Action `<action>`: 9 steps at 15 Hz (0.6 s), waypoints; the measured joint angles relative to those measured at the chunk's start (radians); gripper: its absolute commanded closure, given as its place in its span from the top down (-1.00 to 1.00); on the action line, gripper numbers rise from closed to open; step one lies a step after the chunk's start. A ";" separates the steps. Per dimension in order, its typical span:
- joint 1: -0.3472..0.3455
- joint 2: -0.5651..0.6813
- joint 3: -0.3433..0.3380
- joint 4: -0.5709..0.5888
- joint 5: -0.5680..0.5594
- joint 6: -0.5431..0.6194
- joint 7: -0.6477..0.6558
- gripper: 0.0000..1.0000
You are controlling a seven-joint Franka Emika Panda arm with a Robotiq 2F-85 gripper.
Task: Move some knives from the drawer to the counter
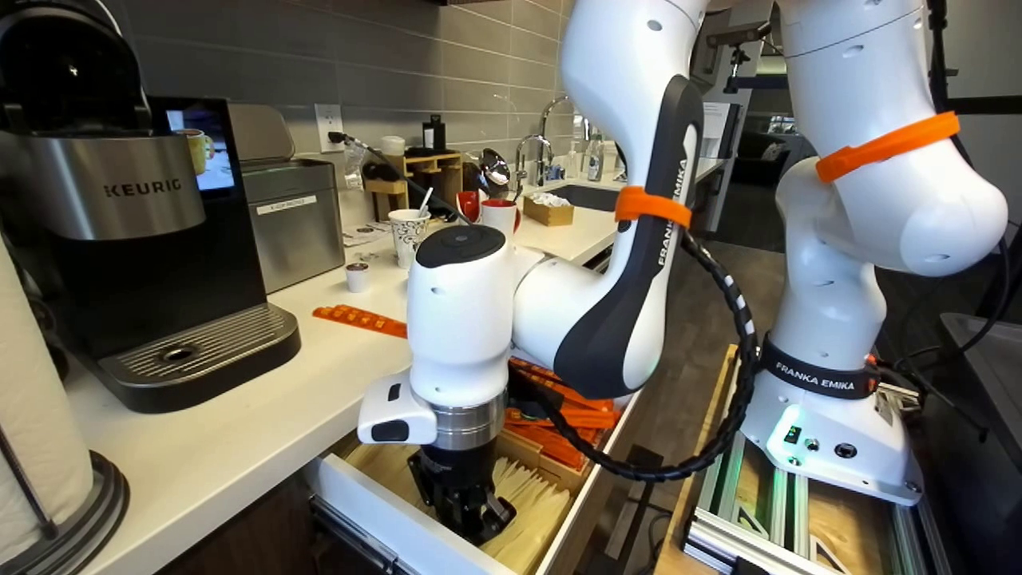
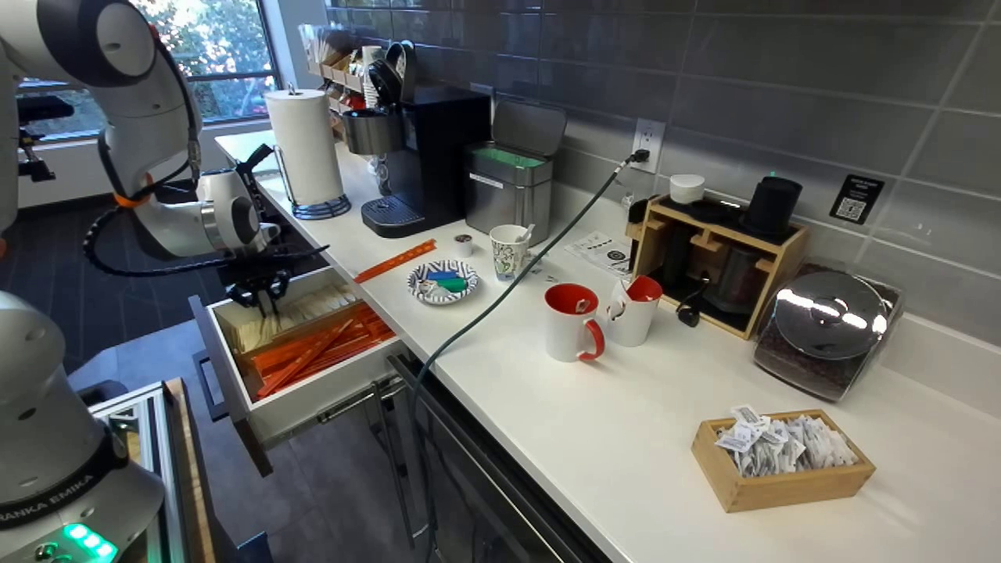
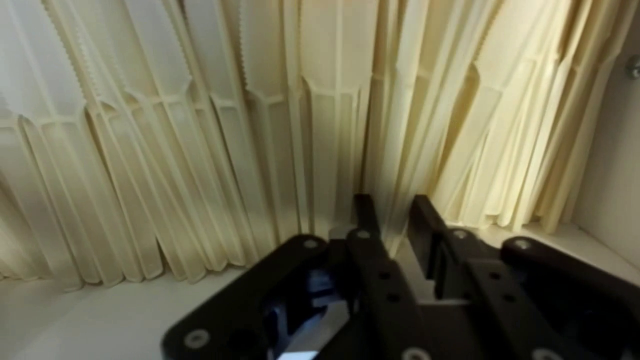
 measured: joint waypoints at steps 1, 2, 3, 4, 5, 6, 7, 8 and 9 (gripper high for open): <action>-0.002 0.000 0.001 0.000 0.000 0.000 0.000 -1.00; -0.004 0.000 0.002 0.001 0.001 0.000 0.000 -0.93; -0.005 0.000 0.003 0.001 0.001 0.000 0.000 -0.93; -0.006 0.000 0.004 0.001 0.001 0.000 0.000 -0.93; -0.008 0.000 0.005 0.000 0.002 0.000 0.000 -0.93; -0.010 0.000 0.006 0.000 0.004 0.000 0.000 -0.93; -0.012 0.000 0.007 0.000 0.006 0.000 0.000 -0.93; -0.017 -0.002 0.011 -0.002 0.012 -0.001 0.000 -0.93; -0.027 -0.007 0.018 -0.006 0.021 -0.001 0.000 -0.93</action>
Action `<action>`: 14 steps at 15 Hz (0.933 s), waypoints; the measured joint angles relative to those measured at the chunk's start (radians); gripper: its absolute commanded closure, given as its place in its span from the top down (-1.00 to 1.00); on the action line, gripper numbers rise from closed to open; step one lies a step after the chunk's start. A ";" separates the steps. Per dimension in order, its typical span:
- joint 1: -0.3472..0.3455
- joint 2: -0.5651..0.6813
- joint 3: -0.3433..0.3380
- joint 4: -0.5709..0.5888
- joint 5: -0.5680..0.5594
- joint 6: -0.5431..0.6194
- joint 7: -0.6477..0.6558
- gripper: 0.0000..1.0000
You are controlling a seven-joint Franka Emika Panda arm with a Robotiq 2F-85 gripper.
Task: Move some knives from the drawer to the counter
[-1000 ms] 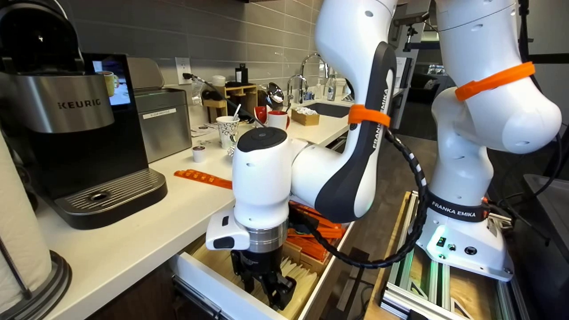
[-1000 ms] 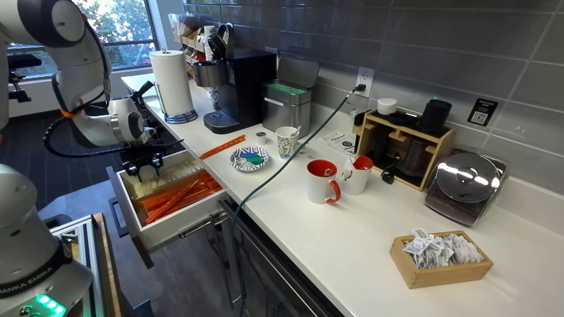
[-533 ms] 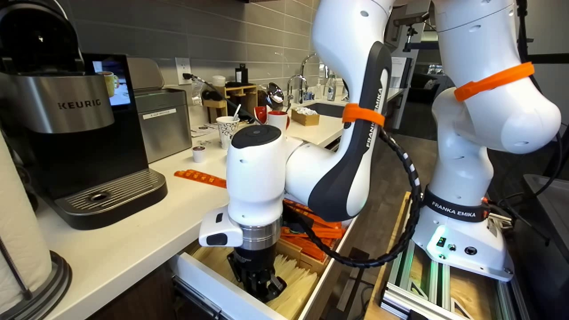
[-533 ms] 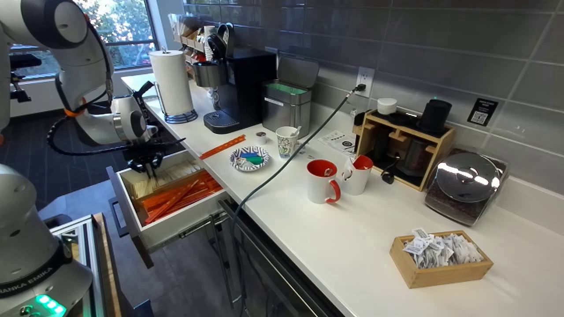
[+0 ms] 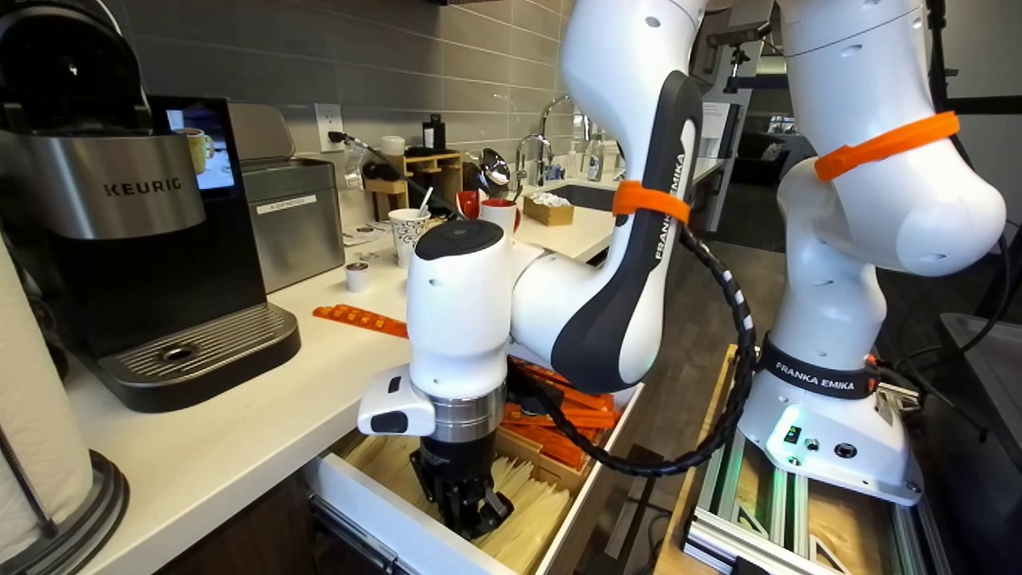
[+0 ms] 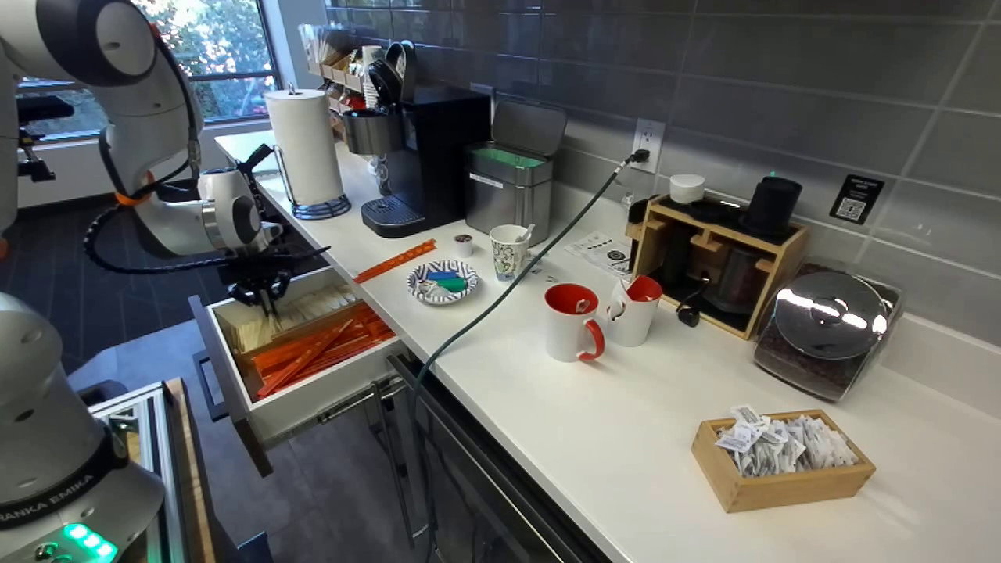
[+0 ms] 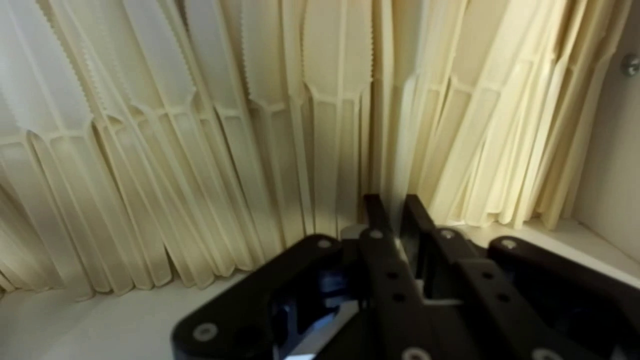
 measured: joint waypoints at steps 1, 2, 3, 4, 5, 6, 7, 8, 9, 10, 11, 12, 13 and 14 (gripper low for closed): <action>-0.014 -0.009 0.012 -0.007 0.015 -0.003 -0.002 -0.93; -0.031 -0.021 0.027 -0.016 0.035 -0.005 -0.008 -0.93; -0.050 -0.037 0.046 -0.027 0.058 -0.006 -0.020 -0.93; -0.070 -0.054 0.066 -0.039 0.084 -0.006 -0.035 -0.93; -0.088 -0.072 0.086 -0.051 0.110 -0.006 -0.048 -0.93; -0.106 -0.090 0.104 -0.062 0.135 -0.006 -0.062 -0.93; -0.122 -0.107 0.120 -0.073 0.158 -0.006 -0.077 -0.93; -0.139 -0.124 0.136 -0.084 0.182 -0.006 -0.090 -0.93; -0.154 -0.139 0.150 -0.094 0.207 -0.006 -0.104 -0.93; -0.170 -0.155 0.165 -0.102 0.234 -0.006 -0.120 -0.93; -0.183 -0.168 0.177 -0.109 0.261 -0.006 -0.134 -0.93; -0.197 -0.182 0.190 -0.114 0.290 -0.006 -0.150 -0.93; -0.215 -0.196 0.208 -0.118 0.326 -0.012 -0.171 -0.93; -0.240 -0.212 0.231 -0.118 0.372 -0.026 -0.203 -0.93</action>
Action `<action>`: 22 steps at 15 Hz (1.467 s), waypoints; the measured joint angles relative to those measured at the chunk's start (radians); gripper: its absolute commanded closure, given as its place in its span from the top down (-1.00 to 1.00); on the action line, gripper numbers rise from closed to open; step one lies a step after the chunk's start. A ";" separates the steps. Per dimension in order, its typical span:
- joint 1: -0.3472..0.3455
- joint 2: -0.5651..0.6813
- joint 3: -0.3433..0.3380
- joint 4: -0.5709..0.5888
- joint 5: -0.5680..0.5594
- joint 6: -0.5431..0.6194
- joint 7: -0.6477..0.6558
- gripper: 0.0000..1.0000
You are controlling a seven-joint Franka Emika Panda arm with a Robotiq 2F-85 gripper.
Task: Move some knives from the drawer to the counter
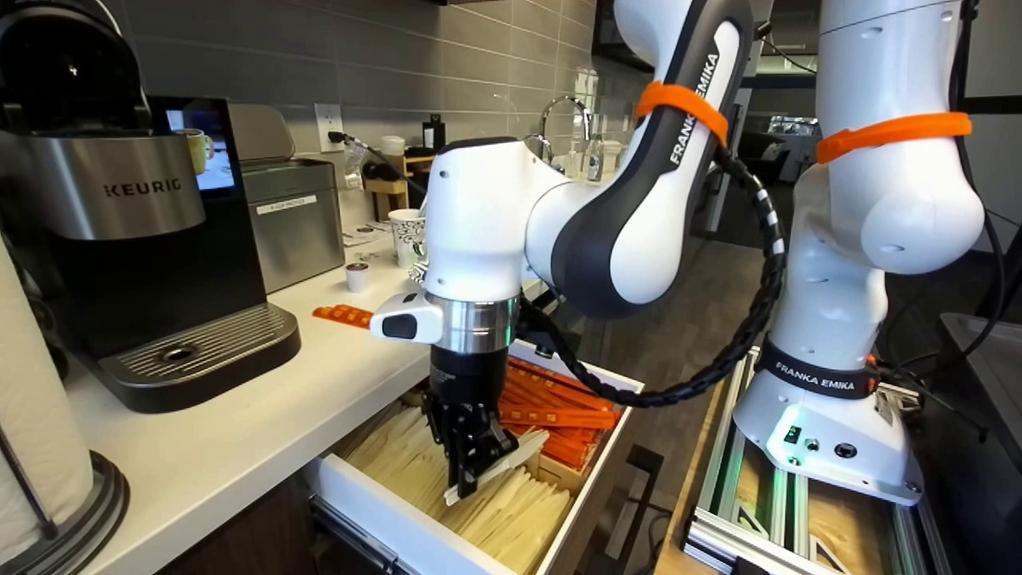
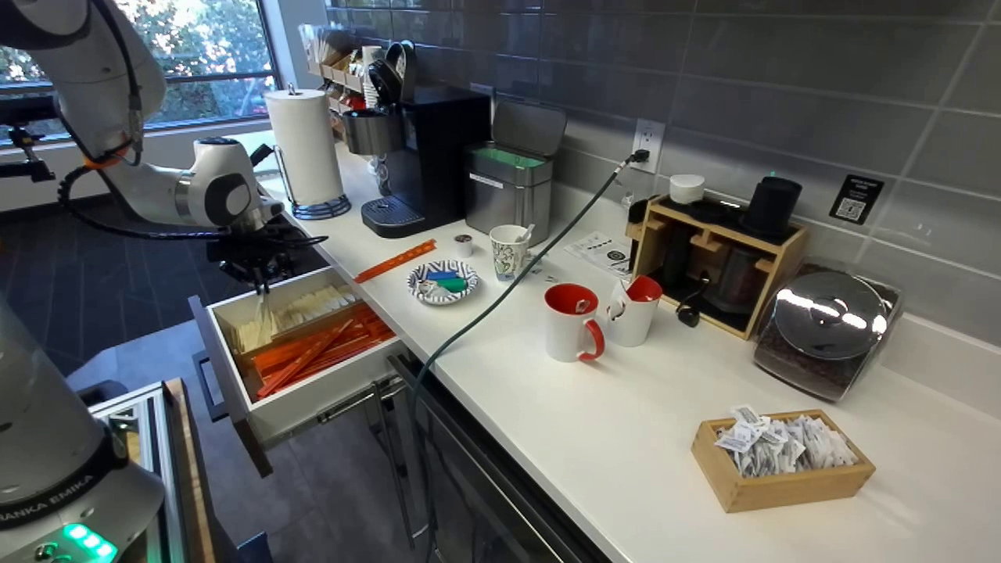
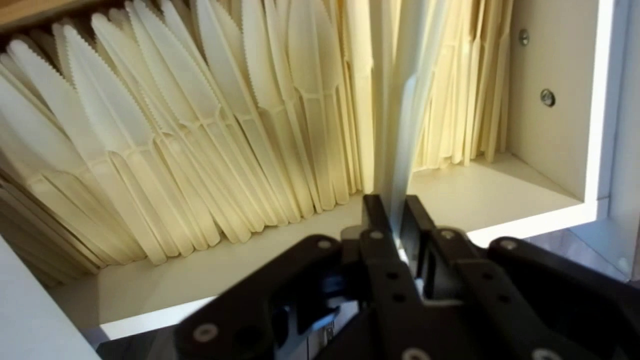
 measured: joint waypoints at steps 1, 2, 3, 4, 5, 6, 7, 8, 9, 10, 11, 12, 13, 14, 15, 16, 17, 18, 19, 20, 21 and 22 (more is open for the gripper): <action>-0.026 -0.020 0.023 0.000 0.049 -0.018 -0.035 -0.93; -0.052 -0.047 0.043 0.002 0.100 -0.041 -0.066 -0.93; -0.075 -0.080 0.057 0.003 0.150 -0.067 -0.093 -0.93; -0.094 -0.121 0.062 0.005 0.193 -0.098 -0.114 -0.93; -0.101 -0.164 0.054 0.008 0.227 -0.131 -0.126 -0.93; -0.099 -0.213 0.032 0.012 0.251 -0.169 -0.128 -0.93; -0.093 -0.262 0.002 0.015 0.268 -0.209 -0.128 -0.74; -0.082 -0.306 -0.034 0.019 0.275 -0.252 -0.131 -0.74; -0.071 -0.341 -0.063 0.021 0.277 -0.284 -0.134 -0.74; -0.065 -0.363 -0.078 0.021 0.279 -0.299 -0.137 -0.74; -0.061 -0.373 -0.083 0.020 0.280 -0.303 -0.137 -0.74; -0.057 -0.374 -0.083 0.018 0.281 -0.303 -0.137 -0.93; -0.054 -0.373 -0.083 0.016 0.282 -0.303 -0.137 -0.93; -0.041 -0.371 -0.096 0.016 0.277 -0.303 -0.135 -0.93; -0.025 -0.372 -0.119 0.018 0.266 -0.299 -0.127 -0.93; -0.019 -0.373 -0.144 0.026 0.243 -0.286 -0.116 -0.93; -0.020 -0.375 -0.172 0.042 0.210 -0.273 -0.100 -0.93; -0.025 -0.374 -0.201 0.063 0.172 -0.263 -0.076 -0.93; -0.034 -0.371 -0.225 0.088 0.124 -0.254 -0.037 -0.93; -0.049 -0.365 -0.243 0.117 0.063 -0.249 0.019 -0.93; -0.074 -0.353 -0.245 0.150 -0.013 -0.249 0.089 -0.93; -0.106 -0.335 -0.235 0.185 -0.094 -0.249 0.164 -0.93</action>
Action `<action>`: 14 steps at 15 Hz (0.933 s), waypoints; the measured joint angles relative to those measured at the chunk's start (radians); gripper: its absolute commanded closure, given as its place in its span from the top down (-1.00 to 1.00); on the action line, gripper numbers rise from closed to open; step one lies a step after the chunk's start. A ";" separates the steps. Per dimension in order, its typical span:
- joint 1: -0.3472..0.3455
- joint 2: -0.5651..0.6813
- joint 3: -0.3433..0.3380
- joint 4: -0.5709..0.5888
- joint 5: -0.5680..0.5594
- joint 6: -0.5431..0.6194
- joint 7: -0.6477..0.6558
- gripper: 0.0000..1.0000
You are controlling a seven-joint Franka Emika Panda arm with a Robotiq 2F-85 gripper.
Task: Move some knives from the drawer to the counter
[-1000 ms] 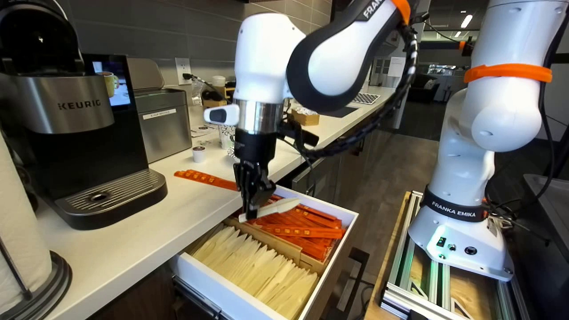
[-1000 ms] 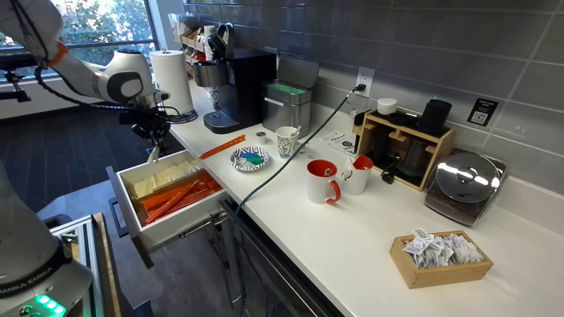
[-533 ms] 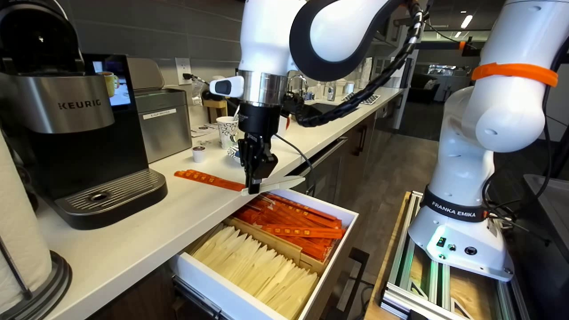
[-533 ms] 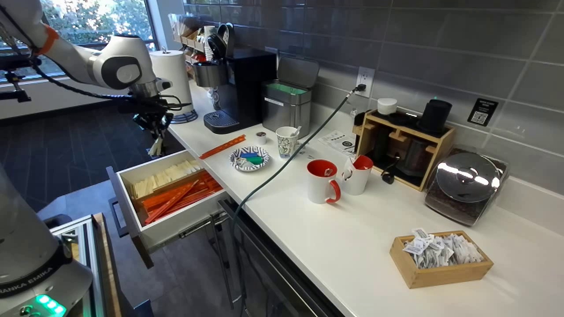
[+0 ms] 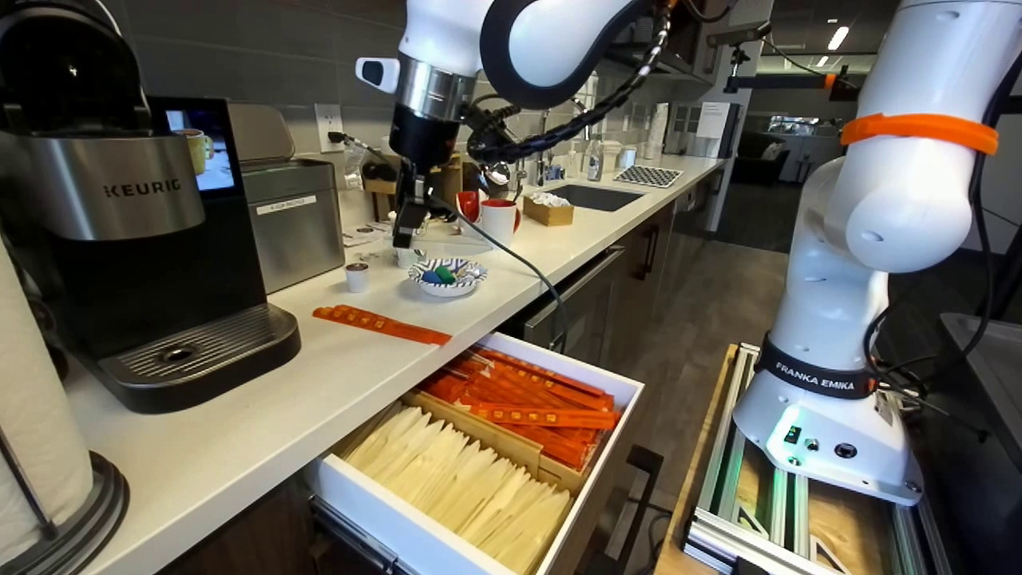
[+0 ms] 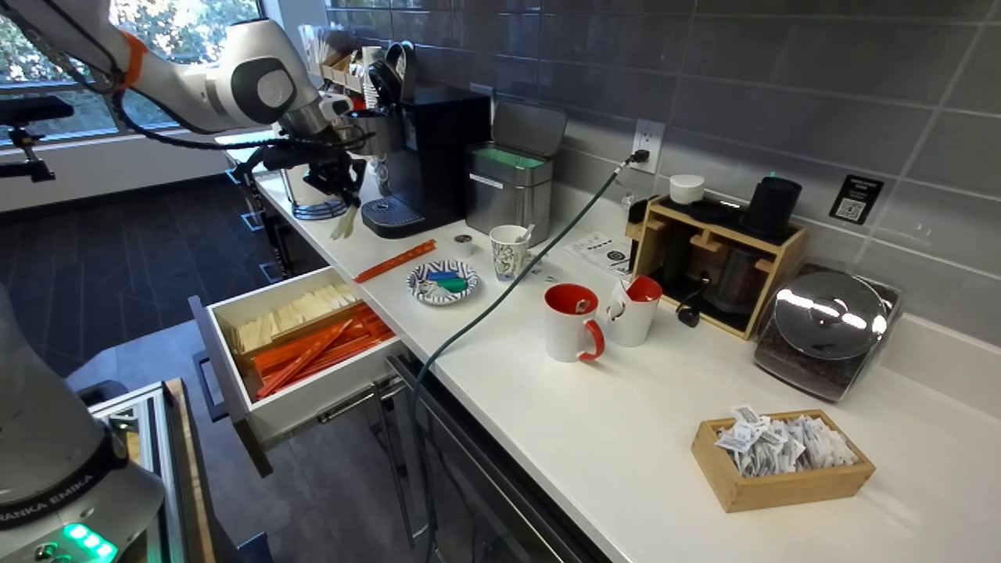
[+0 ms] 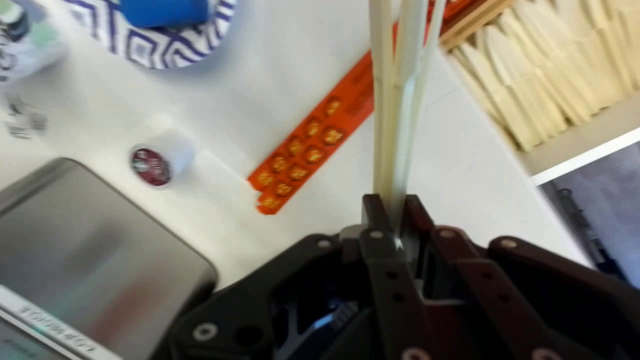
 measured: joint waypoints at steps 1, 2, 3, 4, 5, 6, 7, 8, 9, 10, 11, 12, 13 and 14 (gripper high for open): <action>-0.031 0.023 0.015 0.035 -0.082 -0.010 0.073 -0.93; -0.041 0.053 0.018 0.072 -0.161 -0.041 0.146 -0.93; -0.036 0.087 0.018 0.109 -0.231 -0.088 0.219 -0.93; -0.021 0.125 0.019 0.142 -0.286 -0.142 0.286 -0.93; 0.001 0.165 0.020 0.172 -0.318 -0.195 0.341 -0.93; 0.026 0.204 0.019 0.198 -0.329 -0.238 0.384 -0.93; 0.051 0.242 0.019 0.219 -0.329 -0.265 0.421 -0.93; 0.074 0.276 0.016 0.237 -0.329 -0.275 0.455 -0.93; 0.096 0.308 0.012 0.253 -0.329 -0.275 0.485 -0.93; 0.115 0.336 0.005 0.268 -0.329 -0.270 0.512 -0.93; 0.132 0.359 -0.005 0.279 -0.329 -0.253 0.541 -0.93; 0.145 0.374 -0.019 0.287 -0.332 -0.229 0.570 -0.93; 0.157 0.384 -0.035 0.293 -0.337 -0.200 0.601 -0.93; 0.166 0.387 -0.054 0.294 -0.348 -0.171 0.632 -0.93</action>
